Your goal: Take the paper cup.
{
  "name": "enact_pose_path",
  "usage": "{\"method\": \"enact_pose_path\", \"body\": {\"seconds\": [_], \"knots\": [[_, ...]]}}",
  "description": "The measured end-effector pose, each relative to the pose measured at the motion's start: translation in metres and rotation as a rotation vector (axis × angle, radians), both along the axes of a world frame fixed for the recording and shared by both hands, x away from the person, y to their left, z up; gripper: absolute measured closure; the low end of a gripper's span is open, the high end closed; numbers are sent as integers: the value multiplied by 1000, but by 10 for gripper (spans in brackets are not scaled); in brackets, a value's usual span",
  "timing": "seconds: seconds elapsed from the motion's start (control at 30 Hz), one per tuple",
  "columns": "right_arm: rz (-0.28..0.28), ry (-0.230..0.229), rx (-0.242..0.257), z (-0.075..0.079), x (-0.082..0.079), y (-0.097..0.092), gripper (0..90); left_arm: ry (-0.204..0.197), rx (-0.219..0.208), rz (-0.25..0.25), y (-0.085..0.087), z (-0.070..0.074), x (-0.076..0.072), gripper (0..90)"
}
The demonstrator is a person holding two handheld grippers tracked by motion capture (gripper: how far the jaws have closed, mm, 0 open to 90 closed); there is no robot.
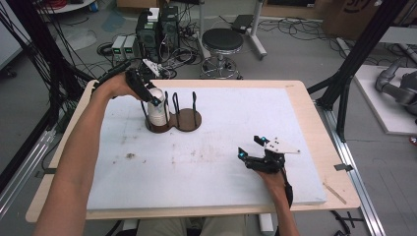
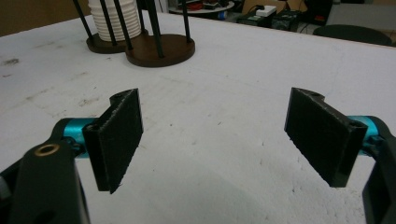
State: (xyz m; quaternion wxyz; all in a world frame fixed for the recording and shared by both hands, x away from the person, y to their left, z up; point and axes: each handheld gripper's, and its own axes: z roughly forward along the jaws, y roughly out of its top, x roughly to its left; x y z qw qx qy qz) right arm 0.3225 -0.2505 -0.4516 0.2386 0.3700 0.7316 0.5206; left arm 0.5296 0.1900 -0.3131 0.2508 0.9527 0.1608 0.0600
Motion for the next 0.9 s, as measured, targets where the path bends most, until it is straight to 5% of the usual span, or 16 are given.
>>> {"method": "enact_pose_path", "body": {"seconds": [0.9], "knots": [[-1, -1, -7, 0, 0, 1, 197, -53, -58, 21, 12, 31, -15, 352]]}}
